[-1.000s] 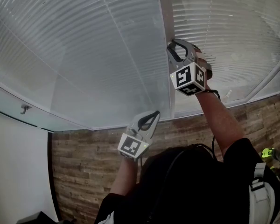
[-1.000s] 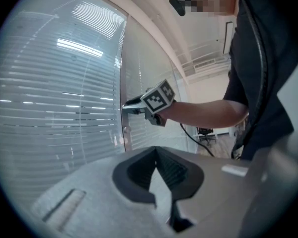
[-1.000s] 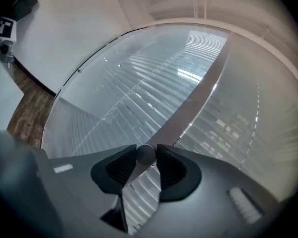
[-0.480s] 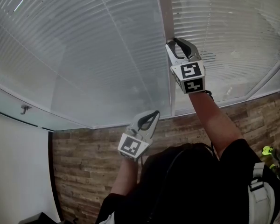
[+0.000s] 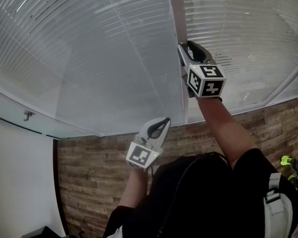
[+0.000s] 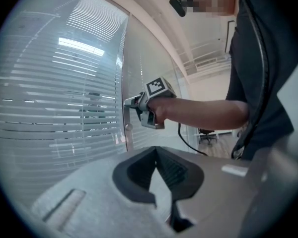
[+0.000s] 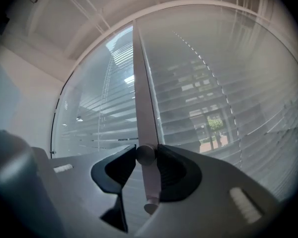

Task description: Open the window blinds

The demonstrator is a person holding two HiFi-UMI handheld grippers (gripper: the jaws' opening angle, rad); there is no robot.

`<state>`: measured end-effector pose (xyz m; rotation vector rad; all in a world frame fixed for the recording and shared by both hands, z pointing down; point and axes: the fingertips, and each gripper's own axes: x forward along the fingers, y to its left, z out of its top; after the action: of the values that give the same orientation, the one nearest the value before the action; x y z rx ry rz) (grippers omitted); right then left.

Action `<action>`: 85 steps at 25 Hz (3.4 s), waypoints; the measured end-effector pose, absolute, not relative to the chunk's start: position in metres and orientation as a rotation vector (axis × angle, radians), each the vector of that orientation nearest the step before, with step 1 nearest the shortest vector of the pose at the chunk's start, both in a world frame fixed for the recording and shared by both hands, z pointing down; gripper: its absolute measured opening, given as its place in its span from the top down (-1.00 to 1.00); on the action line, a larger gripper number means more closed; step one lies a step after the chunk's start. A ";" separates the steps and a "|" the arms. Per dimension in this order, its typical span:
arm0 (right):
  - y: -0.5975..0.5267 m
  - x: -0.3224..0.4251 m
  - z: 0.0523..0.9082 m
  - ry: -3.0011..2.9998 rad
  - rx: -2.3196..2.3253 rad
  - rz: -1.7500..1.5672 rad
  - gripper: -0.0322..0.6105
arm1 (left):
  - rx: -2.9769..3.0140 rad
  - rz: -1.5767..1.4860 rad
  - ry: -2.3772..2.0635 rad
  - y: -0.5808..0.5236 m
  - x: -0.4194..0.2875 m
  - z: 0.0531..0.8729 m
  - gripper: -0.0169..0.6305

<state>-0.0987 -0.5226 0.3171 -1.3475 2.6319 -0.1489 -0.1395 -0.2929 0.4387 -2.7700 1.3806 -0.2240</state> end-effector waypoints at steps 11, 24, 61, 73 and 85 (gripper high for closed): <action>-0.521 -0.100 0.319 2.648 -1.330 -0.142 0.47 | -2.763 -0.243 1.379 -0.289 -0.140 0.441 0.93; -0.522 -0.097 0.315 2.630 -1.286 -0.179 0.46 | -2.750 -0.283 1.373 -0.283 -0.145 0.437 0.93; -0.509 -0.119 0.325 2.911 -1.718 1.911 0.49 | -2.922 -0.188 0.926 -0.298 -0.168 0.430 0.93; -0.513 -0.116 0.316 2.973 -1.748 1.447 0.49 | -2.923 -0.179 0.904 -0.303 -0.165 0.427 0.94; -0.521 -0.106 0.311 2.874 -1.652 0.452 0.48 | -2.931 -0.169 0.943 -0.302 -0.170 0.429 0.93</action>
<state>-0.1061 -0.5209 0.3109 -1.6524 2.8735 0.4516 -0.1696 -0.3024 0.4295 -2.9305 0.9428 -0.1695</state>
